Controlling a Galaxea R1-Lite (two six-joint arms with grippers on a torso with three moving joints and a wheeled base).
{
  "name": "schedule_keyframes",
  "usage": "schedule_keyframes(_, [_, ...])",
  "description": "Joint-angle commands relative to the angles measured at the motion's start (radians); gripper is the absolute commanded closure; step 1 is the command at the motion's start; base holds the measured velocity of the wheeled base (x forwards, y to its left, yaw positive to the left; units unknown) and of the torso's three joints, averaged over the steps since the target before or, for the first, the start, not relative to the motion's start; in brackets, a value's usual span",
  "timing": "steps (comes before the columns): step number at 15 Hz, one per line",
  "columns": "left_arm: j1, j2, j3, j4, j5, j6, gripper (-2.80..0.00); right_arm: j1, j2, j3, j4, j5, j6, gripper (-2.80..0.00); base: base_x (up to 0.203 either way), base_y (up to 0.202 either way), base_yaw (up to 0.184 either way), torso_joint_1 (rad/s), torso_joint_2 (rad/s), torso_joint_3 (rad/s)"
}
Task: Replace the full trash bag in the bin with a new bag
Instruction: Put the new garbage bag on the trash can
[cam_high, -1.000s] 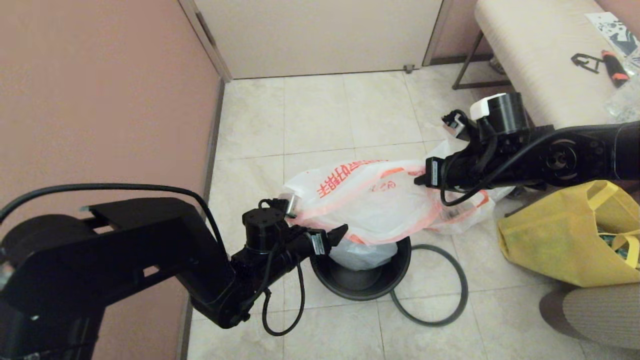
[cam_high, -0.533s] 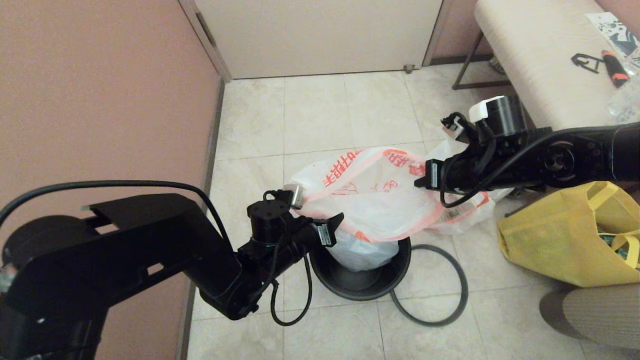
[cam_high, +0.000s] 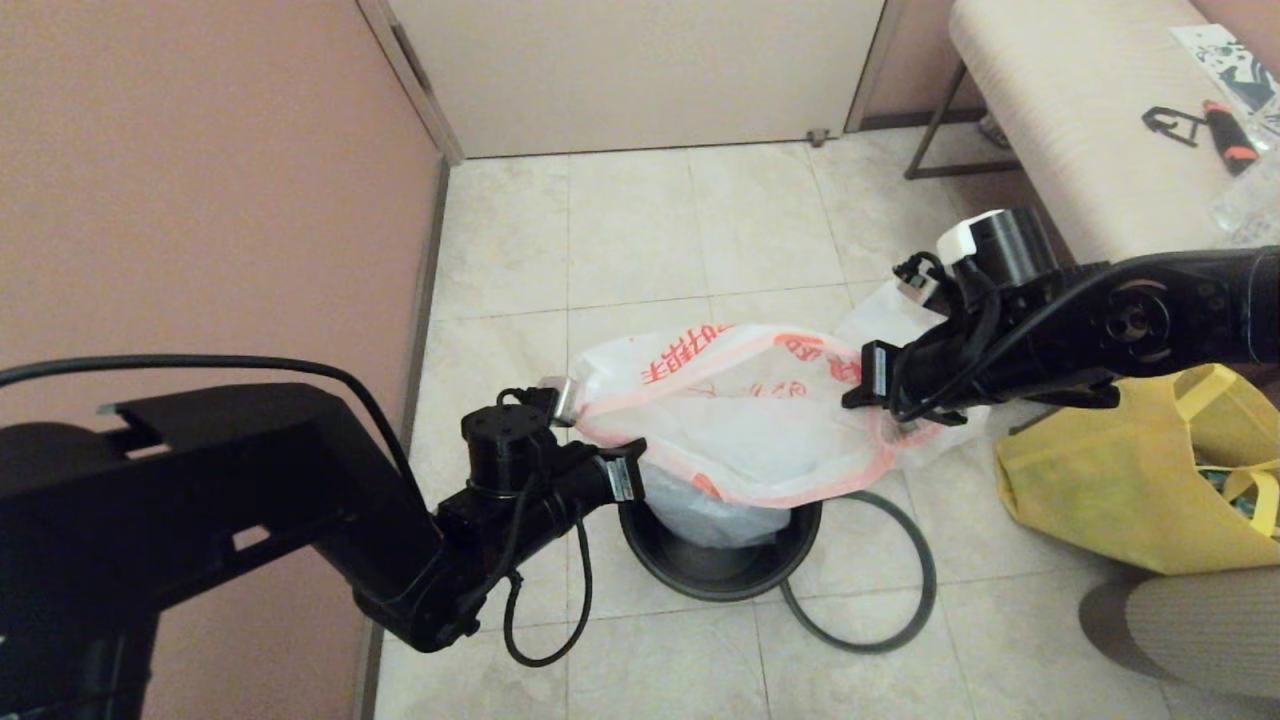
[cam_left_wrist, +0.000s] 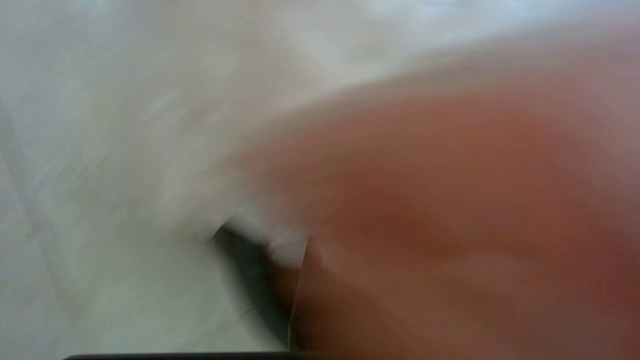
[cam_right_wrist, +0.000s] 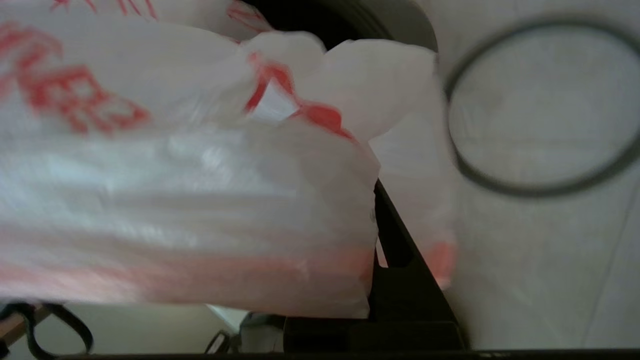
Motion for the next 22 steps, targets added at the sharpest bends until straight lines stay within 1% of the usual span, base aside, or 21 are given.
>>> schedule_keyframes(1, [0.029,-0.014,0.042,0.002,-0.005,-0.003,0.0,0.0,-0.029,0.02,0.023,-0.005,0.011,0.0,0.0,0.0,0.0,0.0,0.0,0.0])
schedule_keyframes(3, [0.044,-0.053,0.105,0.008,-0.022,-0.003,0.0,0.001,-0.062,0.071,0.101,-0.027,0.019,0.0,0.0,0.0,0.0,0.0,0.0,0.0])
schedule_keyframes(5, [0.043,-0.078,0.164,0.05,-0.072,-0.004,0.0,0.009,-0.075,0.115,0.139,-0.042,0.037,0.0,0.0,0.0,0.0,0.0,0.0,0.0])
schedule_keyframes(8, [0.02,-0.051,0.19,0.056,-0.082,-0.004,0.0,0.016,-0.036,0.178,0.133,-0.05,0.044,0.0,0.0,0.0,0.0,0.0,0.0,0.0])
schedule_keyframes(10, [0.019,-0.028,0.193,0.057,-0.084,-0.002,0.0,0.013,0.005,0.192,0.109,-0.051,0.043,0.0,0.0,0.0,0.0,0.0,0.0,0.0])
schedule_keyframes(12, [0.02,-0.021,0.227,0.056,-0.115,-0.002,0.0,0.013,0.053,0.189,0.064,-0.051,0.042,0.0,0.0,0.0,0.0,0.0,0.0,0.0])
schedule_keyframes(13, [0.023,-0.02,0.248,0.056,-0.141,-0.002,0.0,0.015,0.076,0.186,0.041,-0.051,0.04,0.0,0.0,0.0,0.0,0.0,0.0,0.0])
schedule_keyframes(15, [0.028,0.014,0.275,0.058,-0.165,0.002,0.0,0.016,0.118,0.186,0.03,-0.06,0.041,0.0,0.0,0.0,0.0,0.0,0.0,0.0])
schedule_keyframes(17, [0.03,0.03,0.29,0.059,-0.168,0.007,0.0,0.014,0.134,0.202,0.029,-0.078,0.044,0.0,0.0,0.0,0.0,0.0,0.0,0.0])
schedule_keyframes(19, [0.042,0.036,0.301,0.056,-0.171,0.031,0.0,0.011,0.143,0.214,0.029,-0.08,0.046,0.0,0.0,0.0,0.0,0.0,0.0,0.0])
schedule_keyframes(22, [0.046,0.066,0.296,0.06,-0.172,0.036,0.0,0.016,0.146,0.216,0.029,-0.106,0.068,0.0,0.0,0.0,0.0,0.0,0.0,0.0])
